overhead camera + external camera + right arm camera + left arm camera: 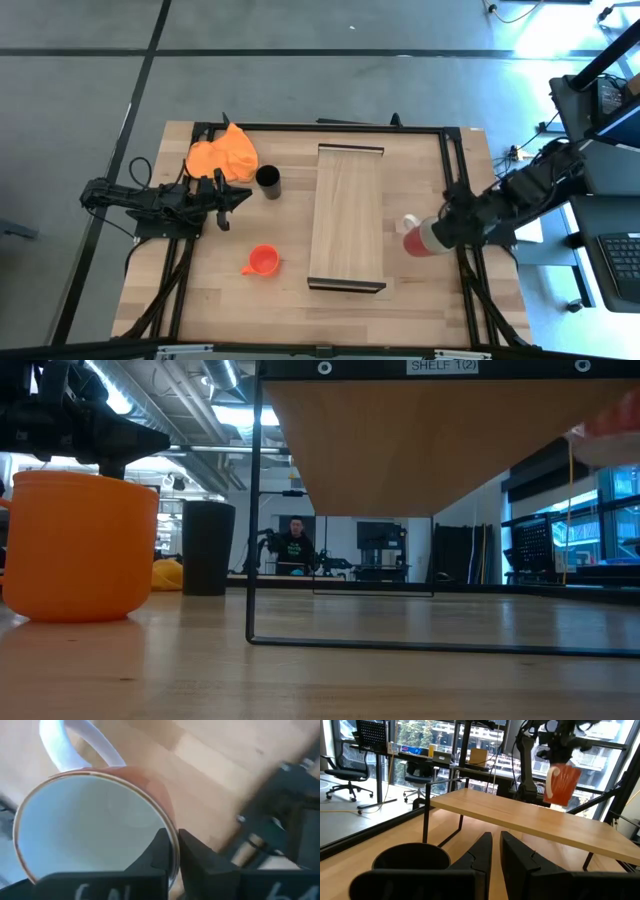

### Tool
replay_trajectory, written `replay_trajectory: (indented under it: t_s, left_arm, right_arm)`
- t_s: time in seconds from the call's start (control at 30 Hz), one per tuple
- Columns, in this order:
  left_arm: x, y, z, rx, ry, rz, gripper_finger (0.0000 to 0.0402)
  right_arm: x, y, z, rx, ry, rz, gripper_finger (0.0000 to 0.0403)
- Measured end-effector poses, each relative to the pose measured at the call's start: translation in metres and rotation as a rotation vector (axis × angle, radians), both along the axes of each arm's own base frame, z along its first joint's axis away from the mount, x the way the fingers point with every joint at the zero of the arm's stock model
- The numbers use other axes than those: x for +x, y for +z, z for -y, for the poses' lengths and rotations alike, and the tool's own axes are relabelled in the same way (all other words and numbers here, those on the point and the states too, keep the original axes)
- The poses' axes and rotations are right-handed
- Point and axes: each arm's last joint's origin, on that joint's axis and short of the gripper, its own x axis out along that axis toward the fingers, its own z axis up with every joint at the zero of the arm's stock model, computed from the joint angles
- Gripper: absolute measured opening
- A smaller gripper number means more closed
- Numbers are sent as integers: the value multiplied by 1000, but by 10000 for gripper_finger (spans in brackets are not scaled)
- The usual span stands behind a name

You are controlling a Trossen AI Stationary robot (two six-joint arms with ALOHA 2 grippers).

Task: Stack small to large cups/mugs on shelf
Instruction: Put the red mug on the shelf

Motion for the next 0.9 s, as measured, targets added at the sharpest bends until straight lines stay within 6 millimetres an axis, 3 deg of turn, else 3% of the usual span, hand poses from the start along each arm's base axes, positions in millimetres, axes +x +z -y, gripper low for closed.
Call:
replay_trajectory:
  t_s: [0.13, 0.6, 0.77, 0.9]
  left_arm:
    - [0, 0, 0, 0, 0, 0, 31]
    - [0, 0, 0, 0, 0, 0, 31]
    - [0, 0, 0, 0, 0, 0, 31]
    - [0, 0, 0, 0, 0, 0, 31]
  right_arm:
    - [17, 14, 9, -52, 61, 11, 23]
    - [112, 58, 53, -239, 352, 56, 24]
    - [147, 64, 69, -246, 478, 74, 24]
    - [170, 58, 81, -215, 557, 69, 24]
